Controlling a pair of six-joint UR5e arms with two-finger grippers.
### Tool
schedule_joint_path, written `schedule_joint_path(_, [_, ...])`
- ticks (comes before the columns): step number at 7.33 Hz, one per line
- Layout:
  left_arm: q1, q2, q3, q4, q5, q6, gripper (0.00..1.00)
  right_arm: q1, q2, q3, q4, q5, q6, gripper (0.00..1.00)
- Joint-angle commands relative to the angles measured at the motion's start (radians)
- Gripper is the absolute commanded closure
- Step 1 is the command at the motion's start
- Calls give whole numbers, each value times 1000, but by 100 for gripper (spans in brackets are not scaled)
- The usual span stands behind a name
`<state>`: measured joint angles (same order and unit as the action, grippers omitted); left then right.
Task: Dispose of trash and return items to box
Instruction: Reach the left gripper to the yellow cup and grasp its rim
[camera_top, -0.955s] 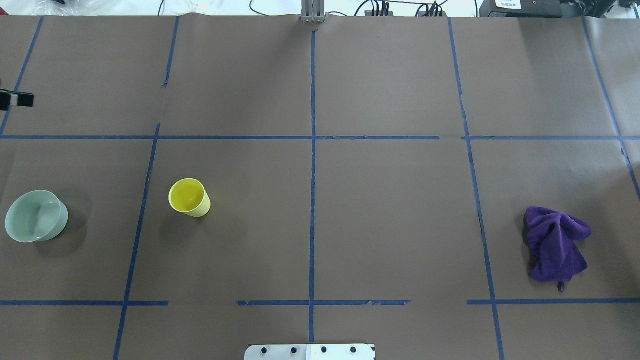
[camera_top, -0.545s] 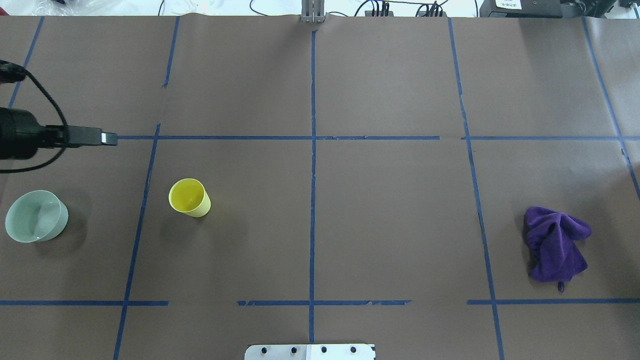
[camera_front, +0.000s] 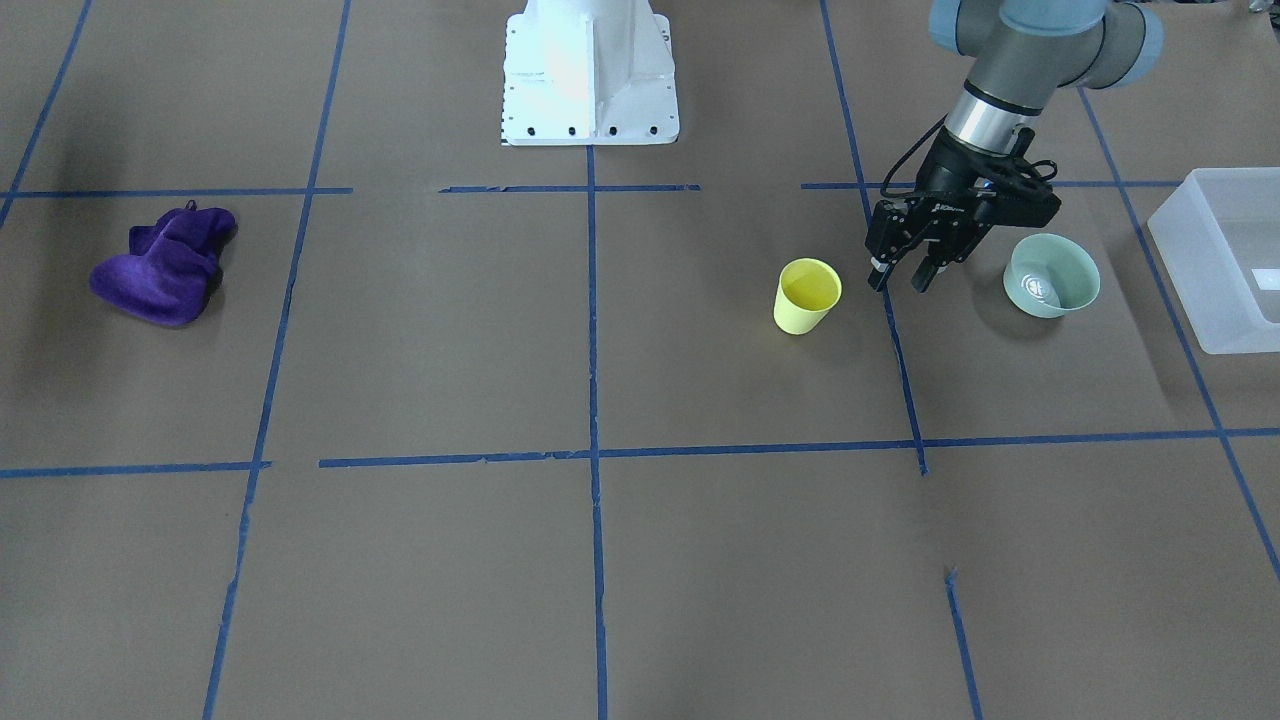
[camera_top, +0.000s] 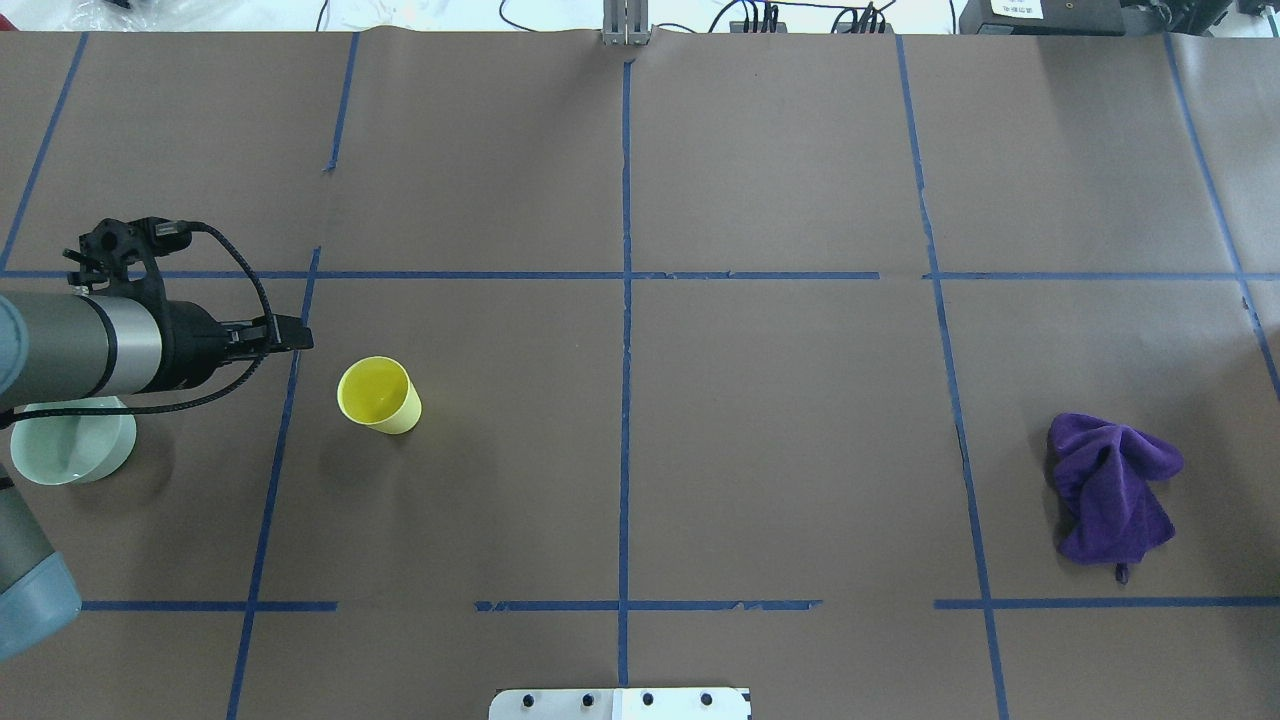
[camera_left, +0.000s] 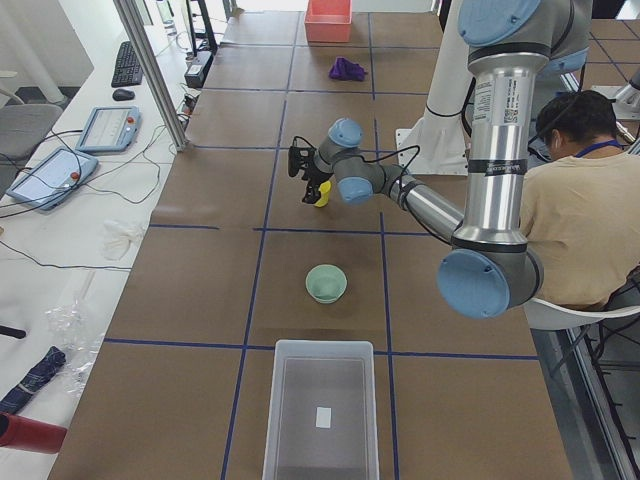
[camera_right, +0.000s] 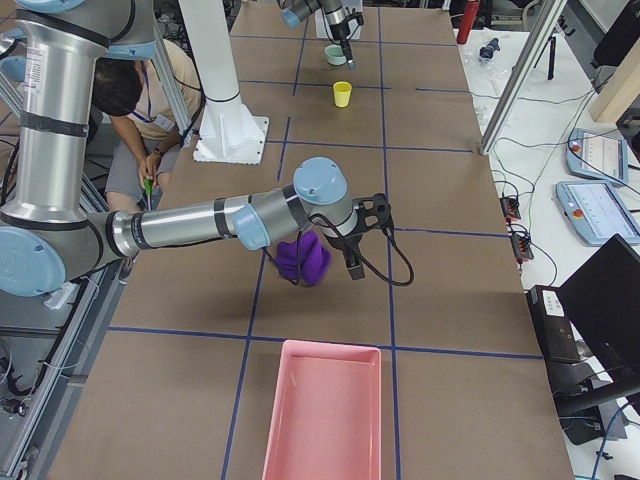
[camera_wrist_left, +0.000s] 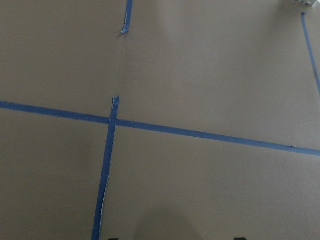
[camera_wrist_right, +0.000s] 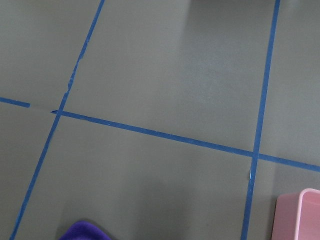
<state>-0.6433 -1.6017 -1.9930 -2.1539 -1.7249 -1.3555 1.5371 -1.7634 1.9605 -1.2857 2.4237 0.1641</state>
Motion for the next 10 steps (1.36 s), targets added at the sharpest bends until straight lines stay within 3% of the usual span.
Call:
schedule_joint_path(1, [40,-23,25,11,13,-23,36,0,-5,0,0,0,0,0])
schedule_joint_path(3, [76,-50,52,12,13,-33,36,0,-11,0,0,0,-1,0])
schedule_joint_path(4, [94,-52,53,12,15,-33,44,0,-13,0,0,0,-1,0])
schedule_joint_path(5, [114,-52,57,12,21,-33,79,0,-13,-2,0,0,-1,0])
schedule_joint_path(6, [119,-52,57,12,21,-33,100,0,-13,-6,0,0,-1,0])
schedule_joint_path(8, [105,-50,36,12,18,-13,100,0,-19,-8,0,0,-1,0])
schedule_joint_path(9, [41,-37,-19,41,1,103,100,0,-27,-8,0,0,-1,0])
schedule_joint_path(10, [-89,-40,-82,172,-89,285,100,0,-27,-8,0,0,0,0])
